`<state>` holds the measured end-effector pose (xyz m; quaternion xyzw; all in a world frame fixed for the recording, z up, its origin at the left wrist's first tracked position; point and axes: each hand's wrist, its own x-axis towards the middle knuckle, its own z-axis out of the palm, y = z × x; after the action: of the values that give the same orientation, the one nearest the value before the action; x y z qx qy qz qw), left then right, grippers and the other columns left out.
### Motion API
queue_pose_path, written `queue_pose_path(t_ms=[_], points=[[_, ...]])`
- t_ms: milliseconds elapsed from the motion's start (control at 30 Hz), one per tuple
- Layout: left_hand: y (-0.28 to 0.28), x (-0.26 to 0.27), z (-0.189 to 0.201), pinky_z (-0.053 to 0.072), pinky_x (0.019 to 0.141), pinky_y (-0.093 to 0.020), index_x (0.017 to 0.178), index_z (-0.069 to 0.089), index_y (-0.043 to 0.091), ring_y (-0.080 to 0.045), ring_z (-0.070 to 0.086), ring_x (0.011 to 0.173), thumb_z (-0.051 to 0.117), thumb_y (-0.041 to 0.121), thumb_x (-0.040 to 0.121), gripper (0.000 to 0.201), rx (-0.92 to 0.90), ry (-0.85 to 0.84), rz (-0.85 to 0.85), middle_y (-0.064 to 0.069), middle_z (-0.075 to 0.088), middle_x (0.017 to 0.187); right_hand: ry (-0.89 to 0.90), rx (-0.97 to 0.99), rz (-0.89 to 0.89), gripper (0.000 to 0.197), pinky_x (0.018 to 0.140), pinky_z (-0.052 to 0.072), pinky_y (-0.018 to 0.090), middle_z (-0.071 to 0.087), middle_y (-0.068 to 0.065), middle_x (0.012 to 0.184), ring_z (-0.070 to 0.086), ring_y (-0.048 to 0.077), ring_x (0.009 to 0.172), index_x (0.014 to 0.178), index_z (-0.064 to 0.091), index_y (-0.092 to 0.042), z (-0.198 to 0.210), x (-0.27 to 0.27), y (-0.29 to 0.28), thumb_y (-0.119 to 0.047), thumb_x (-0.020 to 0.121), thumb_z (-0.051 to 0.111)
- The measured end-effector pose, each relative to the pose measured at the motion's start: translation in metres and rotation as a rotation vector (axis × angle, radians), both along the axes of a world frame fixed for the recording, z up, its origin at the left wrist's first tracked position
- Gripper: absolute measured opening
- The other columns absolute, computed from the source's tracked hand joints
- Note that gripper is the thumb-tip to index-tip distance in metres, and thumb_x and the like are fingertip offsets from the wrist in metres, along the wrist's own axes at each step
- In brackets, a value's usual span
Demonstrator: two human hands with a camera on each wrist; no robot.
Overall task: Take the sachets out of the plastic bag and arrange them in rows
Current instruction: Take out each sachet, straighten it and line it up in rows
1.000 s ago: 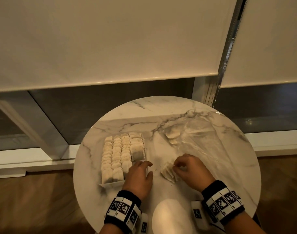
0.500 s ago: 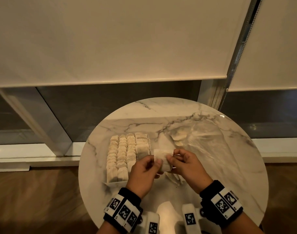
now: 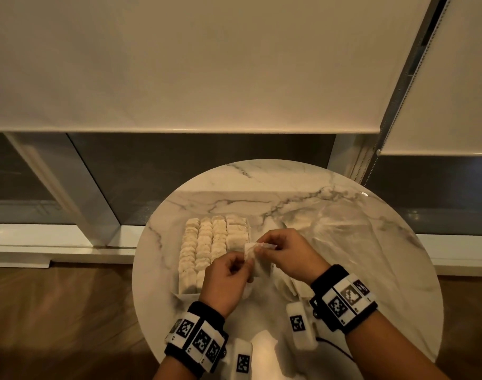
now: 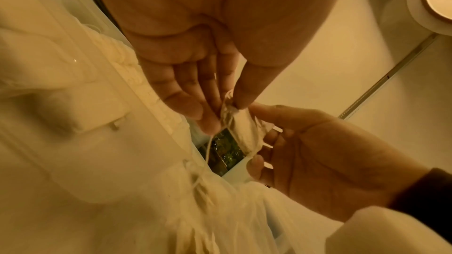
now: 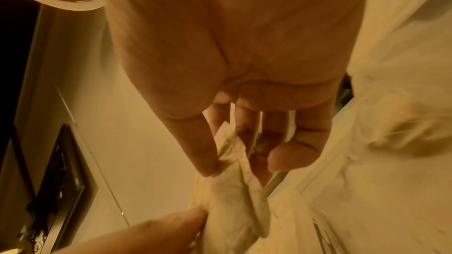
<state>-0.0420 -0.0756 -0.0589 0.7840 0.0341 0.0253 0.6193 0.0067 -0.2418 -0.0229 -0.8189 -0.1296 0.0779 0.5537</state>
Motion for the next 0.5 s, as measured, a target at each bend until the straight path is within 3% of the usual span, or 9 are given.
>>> queue_pose_path(t_ms=[100,167,200,267,333,400,500], points=[[0.019,0.005,-0.009,0.055,0.069,-0.028,0.086,0.073,0.023,-0.009,0.067,0.074,0.069,0.017,0.09,0.009,0.066,-0.042,0.121,0.009,0.072,0.076,-0.046,-0.099,0.0,0.005,0.059,0.046,0.016,0.068,-0.011,0.069,0.06,-0.005,0.063,0.086,0.076,-0.014,0.001,0.022,0.01,-0.017,0.089,0.073],[0.035,0.006,-0.013,0.054,0.082,-0.034,0.095,0.072,0.027,-0.009,0.064,0.092,0.067,0.026,0.089,0.008,0.365,-0.102,0.179,0.012,0.072,0.095,-0.072,-0.186,-0.007,0.006,0.063,0.054,0.029,0.07,-0.009,0.072,0.064,0.002,0.068,0.083,0.075,-0.026,0.0,0.035,0.018,-0.031,0.085,0.074],[0.044,0.006,-0.015,0.05,0.091,-0.036,0.106,0.069,0.029,-0.013,0.06,0.106,0.064,0.033,0.089,0.018,0.578,-0.107,0.189,0.01,0.068,0.111,-0.08,-0.23,0.0,0.008,0.066,0.056,0.032,0.071,-0.009,0.074,0.065,0.006,0.07,0.081,0.074,-0.029,0.001,0.04,0.023,-0.036,0.084,0.074],[0.055,0.004,-0.018,0.034,0.111,-0.04,0.132,0.054,0.032,-0.02,0.041,0.134,0.055,0.048,0.09,0.045,0.86,-0.01,0.165,0.005,0.05,0.143,-0.093,-0.322,0.04,0.008,0.065,0.053,0.029,0.071,-0.008,0.078,0.063,0.006,0.07,0.082,0.072,-0.029,0.001,0.048,0.034,-0.035,0.086,0.073],[0.061,0.003,-0.022,0.011,0.123,-0.043,0.15,0.032,0.031,-0.023,0.014,0.15,0.043,0.06,0.092,0.065,0.955,0.132,0.103,0.0,0.023,0.162,-0.076,-0.428,0.11,0.006,0.062,0.049,0.022,0.071,-0.006,0.084,0.061,0.005,0.071,0.087,0.071,-0.025,0.001,0.054,0.044,-0.03,0.09,0.072],[0.062,0.003,-0.027,-0.003,0.123,-0.045,0.155,0.017,0.029,-0.023,-0.002,0.153,0.035,0.064,0.093,0.073,1.004,0.2,0.056,-0.002,0.006,0.166,-0.004,-0.529,0.208,0.006,0.056,0.048,0.019,0.071,-0.004,0.088,0.061,0.005,0.068,0.092,0.071,-0.022,-0.003,0.061,0.052,-0.028,0.091,0.072],[0.06,0.001,-0.026,-0.008,0.123,-0.047,0.156,0.014,0.03,-0.022,-0.005,0.153,0.033,0.065,0.093,0.075,1.054,0.203,0.041,-0.002,0.003,0.167,0.055,-0.701,0.294,0.012,0.059,0.045,0.018,0.068,-0.005,0.091,0.062,0.007,0.072,0.1,0.073,-0.019,-0.007,0.069,0.061,-0.023,0.089,0.073]])
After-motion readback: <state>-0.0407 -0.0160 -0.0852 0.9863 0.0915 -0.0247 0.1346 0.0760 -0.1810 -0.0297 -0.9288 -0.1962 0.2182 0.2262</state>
